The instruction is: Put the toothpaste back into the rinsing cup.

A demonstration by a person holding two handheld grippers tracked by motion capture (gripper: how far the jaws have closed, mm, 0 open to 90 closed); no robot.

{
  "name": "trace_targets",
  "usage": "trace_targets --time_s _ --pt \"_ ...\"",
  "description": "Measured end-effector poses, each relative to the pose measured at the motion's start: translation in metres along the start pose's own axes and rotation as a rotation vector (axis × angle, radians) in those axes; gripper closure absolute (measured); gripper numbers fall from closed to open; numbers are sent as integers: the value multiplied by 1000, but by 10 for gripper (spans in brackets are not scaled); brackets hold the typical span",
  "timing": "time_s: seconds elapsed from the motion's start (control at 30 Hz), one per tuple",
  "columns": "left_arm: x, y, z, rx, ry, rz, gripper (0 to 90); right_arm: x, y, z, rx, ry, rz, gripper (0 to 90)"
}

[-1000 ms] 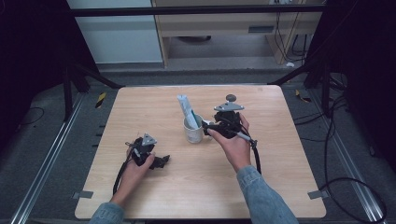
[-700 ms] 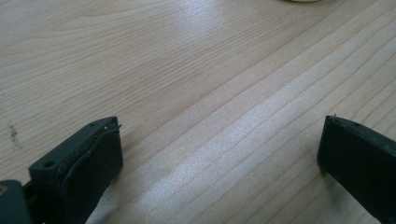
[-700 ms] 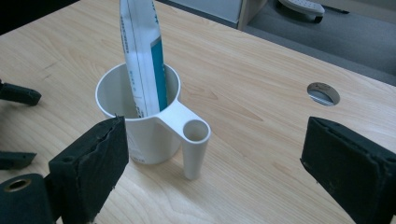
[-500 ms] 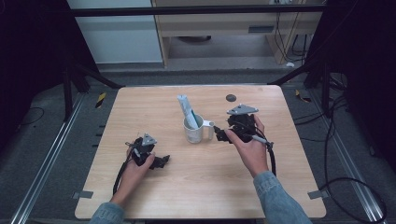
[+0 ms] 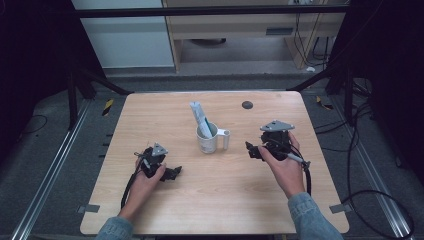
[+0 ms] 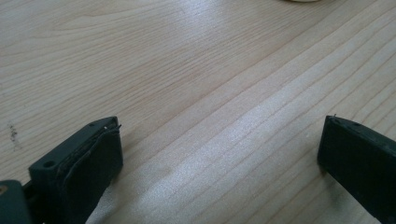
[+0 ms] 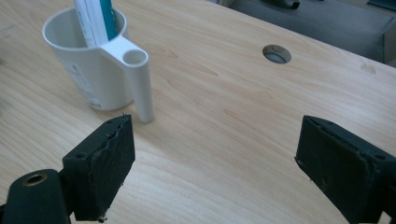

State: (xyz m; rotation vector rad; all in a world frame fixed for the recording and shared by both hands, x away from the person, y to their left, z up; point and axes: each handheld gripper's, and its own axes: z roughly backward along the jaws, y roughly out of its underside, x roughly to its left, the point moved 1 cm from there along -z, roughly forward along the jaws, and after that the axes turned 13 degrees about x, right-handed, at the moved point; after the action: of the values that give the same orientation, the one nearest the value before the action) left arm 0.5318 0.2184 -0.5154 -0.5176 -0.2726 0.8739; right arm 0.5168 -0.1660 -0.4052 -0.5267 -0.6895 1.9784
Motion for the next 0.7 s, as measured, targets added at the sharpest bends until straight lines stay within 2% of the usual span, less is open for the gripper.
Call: trace_targets --time_s 0.17,0.27,0.37,0.43,0.53,0.57,0.7 --pt "0 0 0 1 0 -1 0 -7 12 -2 23 12 5 119" --pt "0 0 0 2 -1 -2 0 -17 25 -5 48 28 7 119" --pt "0 0 0 2 -1 -2 0 -22 30 -6 53 29 -10 120" --pt "0 0 0 2 -1 -1 0 -32 41 -10 55 25 -41 123" --pt "0 0 0 2 -1 -2 0 -36 47 -13 66 31 -51 123" --pt "0 0 0 2 -1 -2 0 -40 54 -17 76 35 -65 123" --pt "0 0 0 1 -1 -1 0 -43 61 -22 88 30 -83 123"
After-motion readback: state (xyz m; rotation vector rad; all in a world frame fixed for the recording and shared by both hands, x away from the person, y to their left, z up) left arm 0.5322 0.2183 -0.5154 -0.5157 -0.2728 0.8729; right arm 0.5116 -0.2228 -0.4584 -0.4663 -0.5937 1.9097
